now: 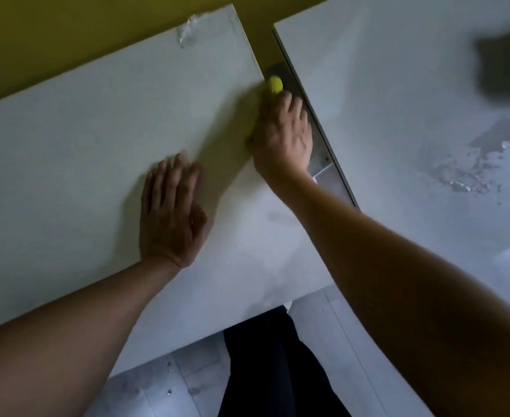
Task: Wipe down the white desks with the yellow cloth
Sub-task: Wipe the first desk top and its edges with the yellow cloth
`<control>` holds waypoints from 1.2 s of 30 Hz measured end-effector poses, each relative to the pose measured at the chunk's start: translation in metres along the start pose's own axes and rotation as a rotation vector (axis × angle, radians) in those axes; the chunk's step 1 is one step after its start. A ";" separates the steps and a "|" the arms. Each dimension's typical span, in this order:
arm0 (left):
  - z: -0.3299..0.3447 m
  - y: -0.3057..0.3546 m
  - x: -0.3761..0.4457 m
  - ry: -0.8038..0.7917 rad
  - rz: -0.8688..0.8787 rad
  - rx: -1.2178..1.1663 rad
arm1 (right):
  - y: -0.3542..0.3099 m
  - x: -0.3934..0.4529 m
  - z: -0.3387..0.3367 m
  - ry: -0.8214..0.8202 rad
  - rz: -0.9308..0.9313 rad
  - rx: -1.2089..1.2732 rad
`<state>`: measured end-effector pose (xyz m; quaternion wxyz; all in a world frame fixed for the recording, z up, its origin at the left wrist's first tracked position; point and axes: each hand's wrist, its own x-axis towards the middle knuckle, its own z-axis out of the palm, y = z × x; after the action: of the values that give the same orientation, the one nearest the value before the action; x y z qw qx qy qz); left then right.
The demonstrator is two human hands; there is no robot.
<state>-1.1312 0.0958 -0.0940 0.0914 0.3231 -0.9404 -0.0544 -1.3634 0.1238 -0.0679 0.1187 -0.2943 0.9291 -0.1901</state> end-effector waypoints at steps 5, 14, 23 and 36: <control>0.000 -0.002 -0.002 -0.032 -0.006 0.011 | 0.089 -0.136 -0.028 -0.151 0.110 -0.008; 0.000 0.000 0.002 -0.014 -0.017 -0.005 | 0.064 -0.107 -0.016 -0.056 0.116 -0.059; 0.002 -0.002 -0.002 0.009 0.000 -0.054 | 0.020 -0.048 -0.014 -0.005 0.067 -0.010; 0.009 -0.005 0.000 0.065 0.019 -0.061 | 0.073 -0.149 -0.018 0.045 0.289 -0.034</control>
<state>-1.1300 0.0923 -0.1031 0.1320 0.3126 -0.9380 -0.0714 -1.2872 0.2718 -0.0662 0.1190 -0.1550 0.9673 -0.1617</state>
